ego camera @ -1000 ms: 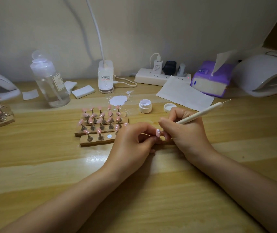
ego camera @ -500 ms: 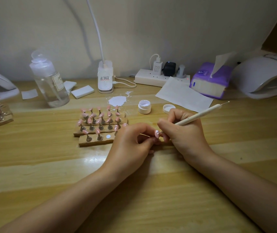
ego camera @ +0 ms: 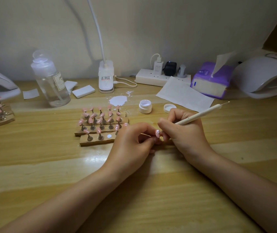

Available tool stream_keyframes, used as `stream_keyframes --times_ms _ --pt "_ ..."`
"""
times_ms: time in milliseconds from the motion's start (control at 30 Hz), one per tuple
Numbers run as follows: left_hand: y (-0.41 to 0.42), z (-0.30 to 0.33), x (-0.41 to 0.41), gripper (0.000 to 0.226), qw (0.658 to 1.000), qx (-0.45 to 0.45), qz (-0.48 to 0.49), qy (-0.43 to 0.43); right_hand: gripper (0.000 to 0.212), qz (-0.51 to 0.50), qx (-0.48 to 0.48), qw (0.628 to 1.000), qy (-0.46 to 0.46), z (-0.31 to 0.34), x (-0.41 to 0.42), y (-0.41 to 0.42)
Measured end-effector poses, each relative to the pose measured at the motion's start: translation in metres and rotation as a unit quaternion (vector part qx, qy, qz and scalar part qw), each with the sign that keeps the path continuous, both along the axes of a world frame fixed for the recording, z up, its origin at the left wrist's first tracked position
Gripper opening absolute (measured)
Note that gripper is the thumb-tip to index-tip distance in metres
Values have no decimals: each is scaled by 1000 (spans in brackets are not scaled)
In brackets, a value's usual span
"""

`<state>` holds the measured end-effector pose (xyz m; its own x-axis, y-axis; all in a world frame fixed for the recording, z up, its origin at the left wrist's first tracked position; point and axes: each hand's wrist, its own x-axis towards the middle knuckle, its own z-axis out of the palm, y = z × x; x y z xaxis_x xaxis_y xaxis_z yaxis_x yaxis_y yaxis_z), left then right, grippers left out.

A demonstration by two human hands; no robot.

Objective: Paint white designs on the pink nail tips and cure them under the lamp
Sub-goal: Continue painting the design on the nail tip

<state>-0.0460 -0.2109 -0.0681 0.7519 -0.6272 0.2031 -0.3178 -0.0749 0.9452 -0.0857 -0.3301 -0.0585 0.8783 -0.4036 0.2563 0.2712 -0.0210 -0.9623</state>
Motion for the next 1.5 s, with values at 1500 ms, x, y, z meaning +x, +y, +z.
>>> stream_keyframes --times_ms 1500 --pt "1 -1 -1 12 1000 -8 3 2 45 -109 140 984 -20 0 4 -7"
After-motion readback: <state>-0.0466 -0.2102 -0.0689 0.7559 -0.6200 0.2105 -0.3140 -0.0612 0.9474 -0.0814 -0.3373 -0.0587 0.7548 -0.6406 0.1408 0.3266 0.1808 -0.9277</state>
